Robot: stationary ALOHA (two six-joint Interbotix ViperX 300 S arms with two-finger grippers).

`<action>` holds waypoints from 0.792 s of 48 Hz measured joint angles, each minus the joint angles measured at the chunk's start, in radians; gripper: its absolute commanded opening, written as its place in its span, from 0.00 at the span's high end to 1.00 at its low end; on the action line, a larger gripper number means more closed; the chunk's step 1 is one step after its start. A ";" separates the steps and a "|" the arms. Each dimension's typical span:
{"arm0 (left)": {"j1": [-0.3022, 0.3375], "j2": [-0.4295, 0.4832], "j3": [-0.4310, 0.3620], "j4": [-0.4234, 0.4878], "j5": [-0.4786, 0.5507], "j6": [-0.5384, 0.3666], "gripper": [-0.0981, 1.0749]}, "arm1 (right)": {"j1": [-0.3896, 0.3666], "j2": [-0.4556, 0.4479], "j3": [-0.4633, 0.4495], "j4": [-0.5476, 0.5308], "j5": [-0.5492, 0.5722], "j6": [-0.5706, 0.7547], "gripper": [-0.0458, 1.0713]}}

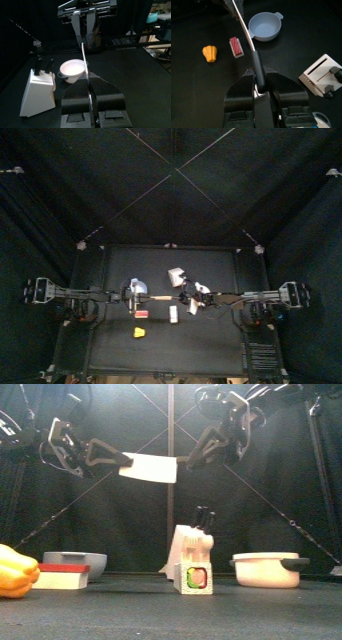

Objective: Grab cleaver with both hands

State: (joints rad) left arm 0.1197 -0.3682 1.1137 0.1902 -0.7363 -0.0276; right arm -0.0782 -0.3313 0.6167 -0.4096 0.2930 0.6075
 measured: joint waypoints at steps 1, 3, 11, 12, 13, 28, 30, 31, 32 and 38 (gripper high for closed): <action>0.000 0.000 -0.002 0.000 0.000 0.000 0.73 | -0.002 -0.002 -0.002 0.018 0.003 -0.021 0.59; 0.000 0.000 -0.003 0.000 0.000 0.000 0.73 | -0.005 -0.002 -0.006 0.060 0.020 -0.069 0.59; -0.003 0.002 -0.009 0.000 0.000 -0.002 0.73 | -0.043 0.000 -0.037 0.290 0.092 -0.328 0.59; -0.003 0.002 -0.008 0.000 0.000 -0.002 0.73 | -0.048 -0.002 -0.038 0.318 0.092 -0.356 0.59; -0.005 0.002 -0.009 -0.002 0.000 -0.002 0.73 | -0.054 0.000 -0.037 0.348 0.091 -0.397 0.59; -0.012 0.012 -0.012 -0.029 0.000 0.003 0.73 | -0.072 -0.020 0.009 0.472 0.044 -0.673 0.59; -0.012 0.020 -0.012 -0.041 -0.002 0.005 0.73 | -0.072 -0.025 0.021 0.449 0.032 -0.673 0.59; -0.014 0.025 -0.012 -0.044 -0.002 0.005 0.73 | -0.072 -0.029 0.029 0.433 0.025 -0.673 0.59; -0.015 0.031 -0.012 -0.052 -0.005 0.005 0.73 | -0.072 -0.032 0.037 0.414 0.014 -0.673 0.59; -0.018 0.072 -0.020 -0.066 -0.011 0.006 0.73 | -0.072 -0.064 0.094 0.336 -0.066 -0.666 0.59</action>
State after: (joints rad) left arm 0.1012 -0.2961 1.0937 0.1243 -0.7470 -0.0215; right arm -0.1503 -0.3958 0.7102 -0.0736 0.2270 -0.0583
